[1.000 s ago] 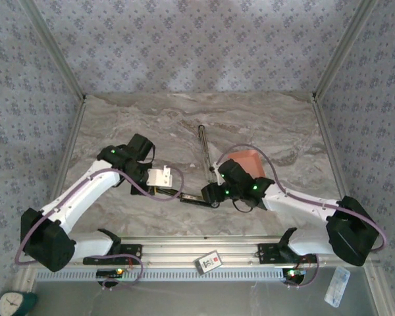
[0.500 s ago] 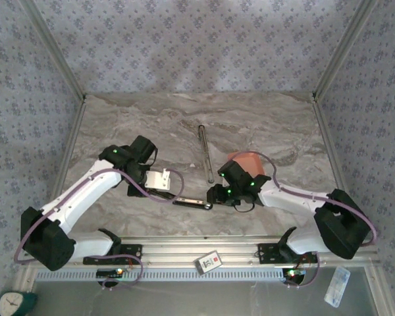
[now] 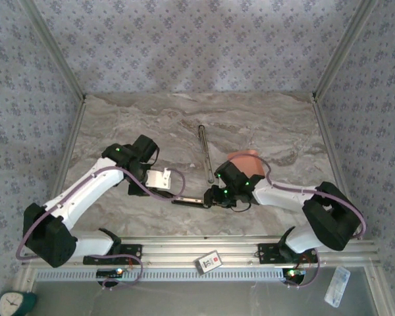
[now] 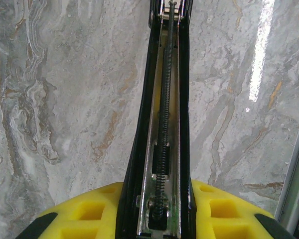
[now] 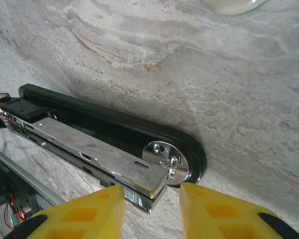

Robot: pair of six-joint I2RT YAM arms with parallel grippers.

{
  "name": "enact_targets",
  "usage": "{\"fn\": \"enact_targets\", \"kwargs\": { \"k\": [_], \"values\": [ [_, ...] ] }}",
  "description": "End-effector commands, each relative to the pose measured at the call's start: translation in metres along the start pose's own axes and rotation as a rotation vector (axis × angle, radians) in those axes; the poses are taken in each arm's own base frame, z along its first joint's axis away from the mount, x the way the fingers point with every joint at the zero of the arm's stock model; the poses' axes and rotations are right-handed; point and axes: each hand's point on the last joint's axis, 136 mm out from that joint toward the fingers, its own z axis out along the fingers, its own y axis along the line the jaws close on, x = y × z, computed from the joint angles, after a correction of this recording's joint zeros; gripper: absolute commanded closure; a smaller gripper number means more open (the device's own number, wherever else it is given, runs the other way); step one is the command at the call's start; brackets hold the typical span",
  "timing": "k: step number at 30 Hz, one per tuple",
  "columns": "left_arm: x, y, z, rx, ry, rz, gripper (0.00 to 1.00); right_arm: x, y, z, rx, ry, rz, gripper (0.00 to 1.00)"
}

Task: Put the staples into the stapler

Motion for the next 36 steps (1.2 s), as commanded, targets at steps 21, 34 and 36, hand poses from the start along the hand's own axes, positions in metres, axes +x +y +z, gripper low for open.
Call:
{"fn": "enact_targets", "kwargs": {
  "k": [21, 34, 36],
  "values": [
    [-0.074, 0.021, -0.046, 0.03, -0.241, -0.142, 0.86, -0.002, 0.01, 0.022, -0.05, 0.007, -0.009, 0.76],
    [-0.123, 0.018, -0.047, 0.083, -0.336, -0.143, 0.86, -0.007, 0.034, 0.033, -0.12, 0.004, -0.033, 0.77],
    [-0.128, 0.019, -0.043, 0.09, -0.338, -0.148, 0.87, -0.008, 0.037, 0.032, -0.129, -0.001, -0.038, 0.77]
  ]
}}
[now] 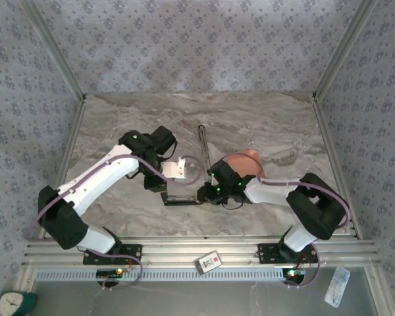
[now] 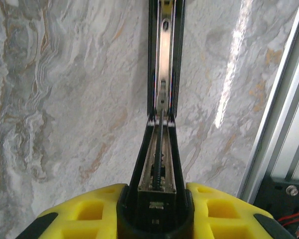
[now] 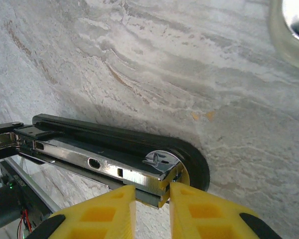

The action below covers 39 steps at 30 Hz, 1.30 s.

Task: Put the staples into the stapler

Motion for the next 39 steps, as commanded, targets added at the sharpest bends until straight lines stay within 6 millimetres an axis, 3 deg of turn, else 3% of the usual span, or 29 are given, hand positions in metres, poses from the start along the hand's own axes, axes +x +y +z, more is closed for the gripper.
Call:
{"fn": "enact_targets", "kwargs": {
  "k": [1, 9, 14, 28, 39],
  "values": [
    [-0.073, 0.004, -0.014, 0.019, -0.292, 0.014, 0.88, 0.007, 0.016, 0.007, -0.051, 0.033, -0.014, 0.77],
    [-0.099, 0.0, 0.005, 0.057, -0.329, 0.009, 1.0, 0.001, 0.031, 0.009, -0.111, -0.003, -0.024, 0.77],
    [-0.111, -0.002, 0.023, 0.082, -0.344, 0.004, 1.0, -0.004, 0.038, 0.009, -0.156, -0.03, -0.034, 0.77],
    [-0.105, -0.012, 0.085, 0.134, -0.191, 0.002, 1.0, -0.004, 0.024, 0.009, -0.258, -0.093, -0.017, 0.69],
    [-0.083, -0.012, 0.109, 0.139, -0.064, -0.007, 1.0, -0.001, -0.001, -0.014, -0.251, -0.151, 0.003, 0.6]
  ]
}}
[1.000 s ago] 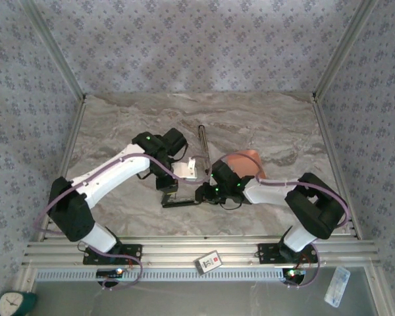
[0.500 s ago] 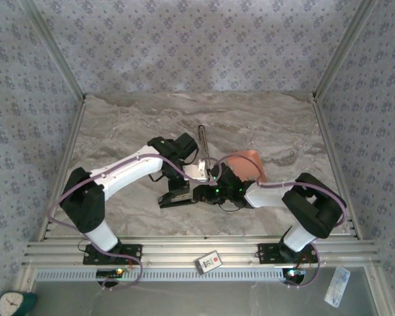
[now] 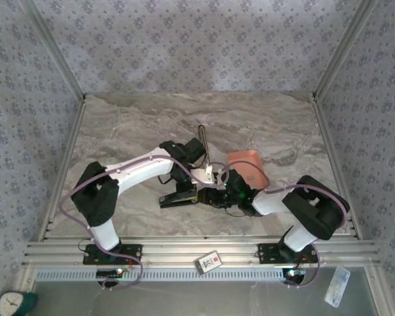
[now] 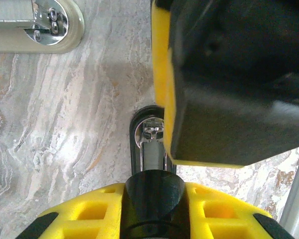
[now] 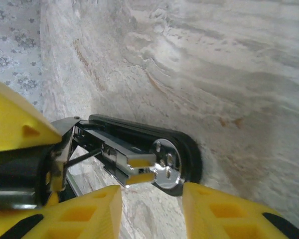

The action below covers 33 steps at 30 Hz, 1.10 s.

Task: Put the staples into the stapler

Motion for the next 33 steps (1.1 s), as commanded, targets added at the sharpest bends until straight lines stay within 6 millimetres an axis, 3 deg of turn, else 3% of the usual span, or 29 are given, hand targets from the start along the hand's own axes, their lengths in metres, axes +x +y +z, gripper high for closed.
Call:
{"fn": "enact_targets", "kwargs": {
  "k": [1, 8, 12, 15, 24, 30, 33],
  "values": [
    [0.0, -0.005, 0.016, 0.043, 0.012, 0.007, 0.99, -0.002, -0.003, -0.011, 0.003, -0.024, -0.003, 0.59],
    [-0.015, -0.005, 0.016, 0.039, -0.074, 0.004, 0.74, -0.002, -0.006, -0.026, 0.053, -0.019, -0.002, 0.63],
    [-0.013, -0.004, 0.016, 0.015, -0.084, 0.015, 0.56, -0.006, -0.004, -0.033, 0.077, -0.038, 0.001, 0.62],
    [-0.012, -0.001, 0.01, -0.021, -0.132, 0.013, 0.49, -0.01, 0.004, -0.037, 0.066, -0.053, 0.001, 0.6],
    [0.009, -0.002, -0.016, -0.084, -0.218, 0.019, 0.44, -0.016, 0.034, -0.028, 0.049, 0.0, -0.051, 0.48],
    [0.036, 0.001, -0.003, -0.125, -0.12, 0.037, 0.45, -0.015, 0.04, -0.012, 0.043, 0.049, -0.062, 0.47],
    [0.044, 0.001, 0.007, -0.114, -0.085, 0.031, 0.47, -0.012, 0.034, -0.006, 0.067, 0.067, -0.047, 0.48]
  ]
}}
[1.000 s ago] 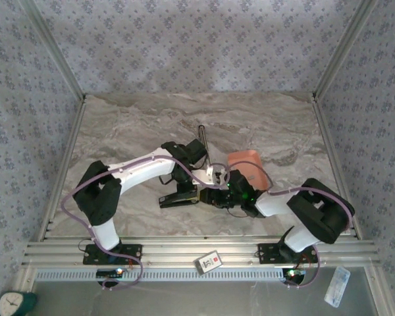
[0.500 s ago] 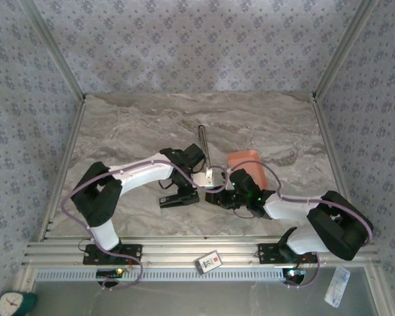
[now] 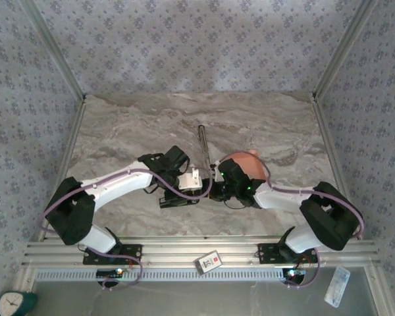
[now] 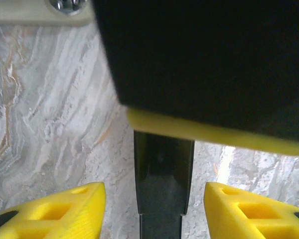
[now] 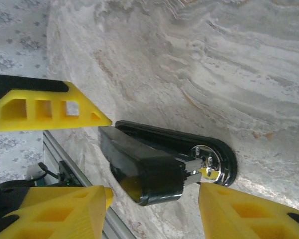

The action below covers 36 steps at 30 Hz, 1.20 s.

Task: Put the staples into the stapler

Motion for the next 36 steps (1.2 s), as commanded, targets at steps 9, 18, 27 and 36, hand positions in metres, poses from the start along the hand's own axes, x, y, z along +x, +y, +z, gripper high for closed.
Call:
{"fn": "enact_targets", "kwargs": {
  "k": [9, 18, 27, 36],
  "values": [
    [0.021, -0.009, 0.026, 0.063, 0.079, 0.004, 0.55, 0.032, -0.058, 0.019, 0.155, 0.092, 0.098, 0.63],
    [0.022, -0.006, 0.026, 0.05, 0.097, -0.02, 0.83, 0.004, -0.015, -0.004, 0.074, 0.002, -0.014, 0.5],
    [0.002, 0.02, -0.006, -0.042, -0.015, -0.201, 1.0, -0.029, -0.013, -0.06, 0.197, -0.141, -0.11, 0.44],
    [0.017, 0.108, -0.054, -0.257, -0.122, -0.796, 1.0, -0.072, -0.01, -0.072, 0.405, -0.192, -0.27, 0.42]
  ]
}}
